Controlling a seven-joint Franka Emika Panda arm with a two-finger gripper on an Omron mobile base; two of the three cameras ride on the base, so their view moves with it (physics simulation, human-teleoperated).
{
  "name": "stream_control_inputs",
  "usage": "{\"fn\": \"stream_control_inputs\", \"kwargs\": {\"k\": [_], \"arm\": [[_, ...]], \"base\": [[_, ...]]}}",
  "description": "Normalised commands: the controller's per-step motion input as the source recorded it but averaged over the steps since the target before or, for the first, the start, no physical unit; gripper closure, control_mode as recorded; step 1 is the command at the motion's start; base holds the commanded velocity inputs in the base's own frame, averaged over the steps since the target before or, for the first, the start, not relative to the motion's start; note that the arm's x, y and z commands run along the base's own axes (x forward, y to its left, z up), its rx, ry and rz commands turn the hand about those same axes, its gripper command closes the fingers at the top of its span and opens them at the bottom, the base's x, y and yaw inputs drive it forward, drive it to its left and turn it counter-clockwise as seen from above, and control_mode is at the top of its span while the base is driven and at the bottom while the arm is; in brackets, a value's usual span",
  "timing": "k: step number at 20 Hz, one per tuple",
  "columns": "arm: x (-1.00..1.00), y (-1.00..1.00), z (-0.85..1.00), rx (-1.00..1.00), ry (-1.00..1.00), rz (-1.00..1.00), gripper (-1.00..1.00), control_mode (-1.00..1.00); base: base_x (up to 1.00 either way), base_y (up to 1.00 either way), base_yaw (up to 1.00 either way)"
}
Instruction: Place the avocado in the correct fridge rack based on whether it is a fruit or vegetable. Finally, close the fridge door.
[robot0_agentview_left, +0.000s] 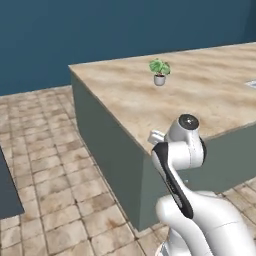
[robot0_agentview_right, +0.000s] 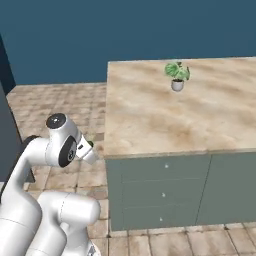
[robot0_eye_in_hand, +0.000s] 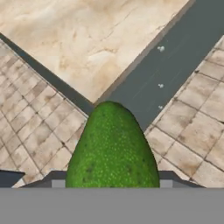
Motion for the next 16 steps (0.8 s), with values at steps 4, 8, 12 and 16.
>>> {"fn": "stream_control_inputs", "kwargs": {"k": [4, 8, 12, 16], "arm": [[0.00, 0.00, 0.00, 0.00, 0.00, 0.00, 1.00, 1.00], [0.00, 0.00, 0.00, 0.00, 0.00, 0.00, 1.00, 1.00], [0.00, 0.00, 0.00, 0.00, 0.00, 0.00, 1.00, 1.00], [0.00, 0.00, 0.00, 0.00, 0.00, 0.00, 1.00, 1.00]], "base": [[0.06, 0.53, 0.67], [0.47, 0.67, 0.56], [0.84, 0.49, 0.52], [1.00, 0.20, 0.51]]}}
